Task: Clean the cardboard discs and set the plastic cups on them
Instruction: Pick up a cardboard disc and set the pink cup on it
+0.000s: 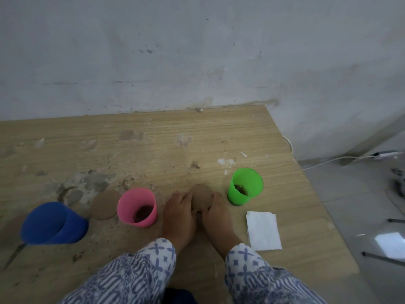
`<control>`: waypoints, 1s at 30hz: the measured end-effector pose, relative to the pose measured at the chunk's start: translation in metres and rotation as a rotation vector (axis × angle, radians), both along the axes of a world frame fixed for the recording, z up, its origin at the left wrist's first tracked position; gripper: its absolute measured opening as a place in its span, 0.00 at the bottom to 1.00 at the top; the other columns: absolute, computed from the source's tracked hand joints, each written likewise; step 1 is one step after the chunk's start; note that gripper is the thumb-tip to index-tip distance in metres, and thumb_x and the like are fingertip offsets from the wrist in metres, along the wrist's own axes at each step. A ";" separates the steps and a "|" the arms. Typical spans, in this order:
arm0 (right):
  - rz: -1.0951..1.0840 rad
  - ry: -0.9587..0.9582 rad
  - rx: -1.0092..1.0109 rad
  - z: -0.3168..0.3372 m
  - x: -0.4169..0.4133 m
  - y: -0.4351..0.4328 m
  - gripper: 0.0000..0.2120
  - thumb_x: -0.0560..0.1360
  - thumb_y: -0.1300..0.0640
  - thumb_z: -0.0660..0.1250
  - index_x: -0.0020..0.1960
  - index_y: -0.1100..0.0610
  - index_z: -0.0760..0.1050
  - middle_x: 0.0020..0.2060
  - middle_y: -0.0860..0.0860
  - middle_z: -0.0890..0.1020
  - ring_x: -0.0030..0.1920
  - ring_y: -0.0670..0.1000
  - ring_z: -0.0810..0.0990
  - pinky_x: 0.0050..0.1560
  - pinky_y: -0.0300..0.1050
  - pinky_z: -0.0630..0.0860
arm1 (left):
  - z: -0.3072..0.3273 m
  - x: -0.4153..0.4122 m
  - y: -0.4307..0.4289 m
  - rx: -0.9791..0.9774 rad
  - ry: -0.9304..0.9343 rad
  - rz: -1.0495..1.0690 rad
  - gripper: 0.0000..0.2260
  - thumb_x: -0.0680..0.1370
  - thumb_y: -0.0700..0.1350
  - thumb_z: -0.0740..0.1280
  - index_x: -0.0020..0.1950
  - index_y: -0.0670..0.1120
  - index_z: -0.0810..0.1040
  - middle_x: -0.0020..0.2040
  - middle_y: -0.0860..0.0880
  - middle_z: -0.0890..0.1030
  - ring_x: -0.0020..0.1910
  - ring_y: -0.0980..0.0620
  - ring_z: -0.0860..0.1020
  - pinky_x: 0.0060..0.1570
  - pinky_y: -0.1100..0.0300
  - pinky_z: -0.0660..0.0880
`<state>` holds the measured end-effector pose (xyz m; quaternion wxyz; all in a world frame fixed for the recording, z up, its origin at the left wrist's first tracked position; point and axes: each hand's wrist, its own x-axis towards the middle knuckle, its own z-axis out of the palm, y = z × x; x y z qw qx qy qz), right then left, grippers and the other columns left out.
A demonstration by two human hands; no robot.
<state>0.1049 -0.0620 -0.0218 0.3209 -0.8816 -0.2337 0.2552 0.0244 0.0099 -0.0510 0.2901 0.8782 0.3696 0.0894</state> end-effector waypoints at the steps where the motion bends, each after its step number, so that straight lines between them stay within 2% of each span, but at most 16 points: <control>1: 0.028 -0.015 -0.035 0.001 0.001 0.001 0.24 0.75 0.60 0.61 0.69 0.65 0.61 0.58 0.62 0.76 0.56 0.58 0.76 0.52 0.47 0.71 | 0.000 0.000 0.000 0.007 0.007 -0.002 0.22 0.76 0.40 0.63 0.70 0.41 0.69 0.66 0.43 0.72 0.65 0.44 0.69 0.66 0.50 0.65; 6: 0.186 -0.101 -0.152 0.007 0.005 0.003 0.19 0.76 0.59 0.60 0.63 0.67 0.65 0.58 0.61 0.75 0.56 0.57 0.74 0.52 0.42 0.68 | 0.001 -0.001 -0.001 0.033 0.030 -0.033 0.23 0.77 0.40 0.61 0.72 0.42 0.66 0.68 0.43 0.70 0.67 0.45 0.67 0.68 0.52 0.64; 9: 0.199 -0.106 -0.171 0.009 0.007 0.002 0.21 0.75 0.57 0.62 0.64 0.66 0.65 0.59 0.60 0.74 0.57 0.56 0.74 0.53 0.42 0.68 | 0.000 -0.002 -0.001 0.032 0.048 -0.040 0.23 0.77 0.39 0.60 0.73 0.42 0.65 0.69 0.43 0.69 0.68 0.45 0.67 0.69 0.50 0.63; 13: 0.181 -0.082 -0.106 0.011 0.006 -0.004 0.26 0.75 0.58 0.62 0.70 0.65 0.60 0.62 0.61 0.73 0.59 0.59 0.73 0.56 0.45 0.68 | 0.000 -0.003 -0.001 0.002 0.037 -0.023 0.23 0.77 0.40 0.60 0.73 0.43 0.66 0.69 0.44 0.69 0.68 0.45 0.66 0.69 0.50 0.63; 15: 0.178 -0.116 -0.068 0.010 0.004 -0.010 0.23 0.76 0.59 0.60 0.69 0.64 0.62 0.62 0.61 0.74 0.59 0.59 0.73 0.57 0.46 0.68 | 0.003 -0.003 -0.003 0.005 0.036 0.003 0.24 0.76 0.40 0.61 0.73 0.44 0.65 0.70 0.44 0.68 0.69 0.45 0.65 0.70 0.49 0.62; 17: 0.129 -0.108 -0.021 0.007 0.003 -0.019 0.19 0.76 0.60 0.59 0.66 0.62 0.67 0.59 0.59 0.77 0.56 0.57 0.76 0.55 0.44 0.70 | 0.008 0.000 -0.007 -0.019 0.022 0.026 0.25 0.77 0.40 0.60 0.74 0.45 0.63 0.73 0.45 0.64 0.73 0.45 0.59 0.73 0.49 0.57; 19: 0.066 -0.077 -0.011 0.008 0.003 -0.033 0.17 0.75 0.60 0.60 0.64 0.59 0.70 0.54 0.57 0.80 0.53 0.54 0.77 0.50 0.42 0.71 | 0.014 0.006 -0.012 -0.077 -0.053 0.029 0.26 0.77 0.40 0.62 0.75 0.46 0.60 0.75 0.47 0.61 0.75 0.47 0.55 0.74 0.53 0.53; 22: -0.026 -0.063 0.005 0.006 0.010 -0.057 0.14 0.75 0.58 0.64 0.60 0.57 0.73 0.48 0.54 0.82 0.50 0.52 0.78 0.44 0.38 0.67 | 0.027 0.019 -0.019 -0.202 -0.222 -0.012 0.28 0.75 0.40 0.66 0.74 0.46 0.61 0.73 0.48 0.64 0.72 0.53 0.61 0.68 0.65 0.57; 24: -0.118 -0.059 0.041 0.007 0.018 -0.072 0.11 0.74 0.57 0.65 0.56 0.55 0.75 0.44 0.51 0.81 0.47 0.50 0.79 0.45 0.39 0.69 | 0.036 0.028 -0.025 -0.340 -0.278 -0.033 0.29 0.76 0.43 0.67 0.75 0.48 0.60 0.73 0.49 0.63 0.70 0.56 0.61 0.66 0.64 0.58; 26: -0.252 -0.019 0.133 0.010 0.029 -0.083 0.07 0.72 0.58 0.67 0.50 0.51 0.74 0.39 0.49 0.80 0.41 0.50 0.79 0.44 0.47 0.76 | 0.045 0.039 -0.031 -0.467 -0.329 -0.055 0.29 0.77 0.46 0.66 0.75 0.48 0.58 0.74 0.49 0.63 0.71 0.57 0.61 0.66 0.62 0.59; 27: -0.322 -0.003 0.189 0.012 0.035 -0.086 0.09 0.71 0.59 0.68 0.49 0.50 0.73 0.38 0.49 0.79 0.40 0.51 0.78 0.42 0.49 0.77 | 0.050 0.044 -0.033 -0.524 -0.349 -0.065 0.28 0.78 0.48 0.65 0.76 0.48 0.58 0.74 0.49 0.62 0.72 0.56 0.60 0.68 0.60 0.59; 28: -0.370 0.010 0.229 0.015 0.040 -0.088 0.12 0.70 0.60 0.69 0.50 0.50 0.71 0.39 0.49 0.78 0.40 0.51 0.77 0.39 0.48 0.76 | 0.054 0.048 -0.035 -0.568 -0.368 -0.075 0.28 0.78 0.48 0.65 0.76 0.49 0.57 0.75 0.49 0.61 0.72 0.56 0.60 0.69 0.59 0.59; 30: -0.383 0.031 0.287 0.021 0.049 -0.087 0.21 0.69 0.61 0.71 0.59 0.53 0.68 0.47 0.50 0.76 0.45 0.50 0.76 0.39 0.39 0.71 | 0.058 0.058 -0.039 -0.618 -0.373 -0.101 0.29 0.79 0.49 0.65 0.76 0.49 0.55 0.76 0.50 0.60 0.72 0.56 0.59 0.70 0.58 0.59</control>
